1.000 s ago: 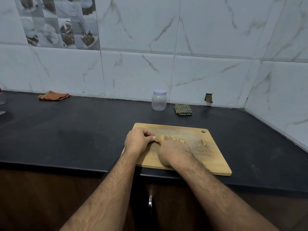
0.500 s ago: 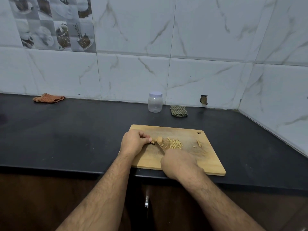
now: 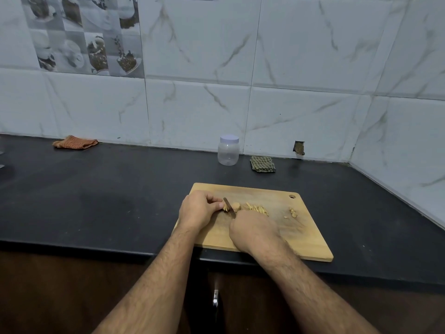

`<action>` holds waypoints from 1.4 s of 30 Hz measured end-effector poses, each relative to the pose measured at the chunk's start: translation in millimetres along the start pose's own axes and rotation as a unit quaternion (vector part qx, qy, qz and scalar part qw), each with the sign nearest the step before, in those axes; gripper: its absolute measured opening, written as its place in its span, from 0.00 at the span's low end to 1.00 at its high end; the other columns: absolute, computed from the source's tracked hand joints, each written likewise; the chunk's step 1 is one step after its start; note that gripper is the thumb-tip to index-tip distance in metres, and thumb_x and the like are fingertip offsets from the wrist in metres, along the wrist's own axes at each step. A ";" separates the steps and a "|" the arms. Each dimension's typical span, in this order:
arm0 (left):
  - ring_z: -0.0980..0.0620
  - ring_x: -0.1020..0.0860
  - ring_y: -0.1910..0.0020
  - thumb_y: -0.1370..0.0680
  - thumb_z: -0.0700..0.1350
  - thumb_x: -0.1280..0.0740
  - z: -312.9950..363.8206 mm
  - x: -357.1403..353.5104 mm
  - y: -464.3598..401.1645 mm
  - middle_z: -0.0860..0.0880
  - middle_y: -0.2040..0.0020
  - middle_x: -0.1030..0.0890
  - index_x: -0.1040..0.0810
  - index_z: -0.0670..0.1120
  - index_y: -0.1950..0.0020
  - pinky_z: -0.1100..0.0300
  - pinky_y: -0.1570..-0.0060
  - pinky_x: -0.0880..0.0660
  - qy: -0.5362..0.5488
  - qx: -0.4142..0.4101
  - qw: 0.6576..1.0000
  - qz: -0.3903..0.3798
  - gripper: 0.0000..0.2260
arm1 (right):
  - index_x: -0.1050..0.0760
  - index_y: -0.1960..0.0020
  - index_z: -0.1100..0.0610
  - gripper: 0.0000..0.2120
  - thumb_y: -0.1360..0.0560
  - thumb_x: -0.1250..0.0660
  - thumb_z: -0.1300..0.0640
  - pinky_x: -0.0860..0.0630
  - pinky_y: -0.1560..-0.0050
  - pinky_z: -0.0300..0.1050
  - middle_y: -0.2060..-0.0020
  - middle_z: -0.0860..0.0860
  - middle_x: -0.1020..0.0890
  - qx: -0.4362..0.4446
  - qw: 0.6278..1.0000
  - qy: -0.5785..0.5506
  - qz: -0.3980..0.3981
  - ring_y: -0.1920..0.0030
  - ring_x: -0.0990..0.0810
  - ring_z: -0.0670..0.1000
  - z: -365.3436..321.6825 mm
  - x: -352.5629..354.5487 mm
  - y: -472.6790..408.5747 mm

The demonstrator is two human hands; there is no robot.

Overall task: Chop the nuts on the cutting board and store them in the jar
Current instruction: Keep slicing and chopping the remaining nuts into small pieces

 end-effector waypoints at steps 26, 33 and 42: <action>0.60 0.23 0.55 0.26 0.53 0.26 -0.5 -1.1 -1.8 0.60 0.58 0.17 0.14 0.56 0.57 0.61 0.62 0.28 -0.031 0.015 0.999 -0.002 0.03 | 0.27 0.34 0.55 0.15 0.18 0.46 0.55 0.27 0.50 0.48 0.40 0.53 0.21 0.020 0.999 0.034 -0.002 0.42 0.22 0.54 -6.2 -2.8 -19.0; 0.60 0.23 0.55 0.26 0.52 0.26 0.5 -0.6 -0.3 0.60 0.58 0.16 0.15 0.57 0.59 0.62 0.64 0.29 -0.029 0.014 0.999 -0.004 0.02 | 0.25 0.35 0.55 0.15 0.18 0.45 0.56 0.28 0.50 0.48 0.39 0.52 0.21 0.020 0.998 0.047 -0.024 0.39 0.22 0.54 -14.0 -2.2 -24.2; 0.58 0.22 0.53 0.26 0.53 0.26 -0.4 1.2 1.0 0.58 0.57 0.17 0.15 0.56 0.56 0.60 0.61 0.30 -0.019 0.022 1.000 0.003 0.03 | 0.25 0.35 0.56 0.15 0.19 0.42 0.57 0.29 0.53 0.48 0.38 0.53 0.21 0.009 0.997 0.068 -0.041 0.42 0.21 0.54 -5.0 -9.8 -8.1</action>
Point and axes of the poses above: each hand's wrist, its own y-axis away from the middle knuckle, its own x-axis out of the back of the hand, z = x × y, the point moved 10 cm from there along -y, towards the middle knuckle
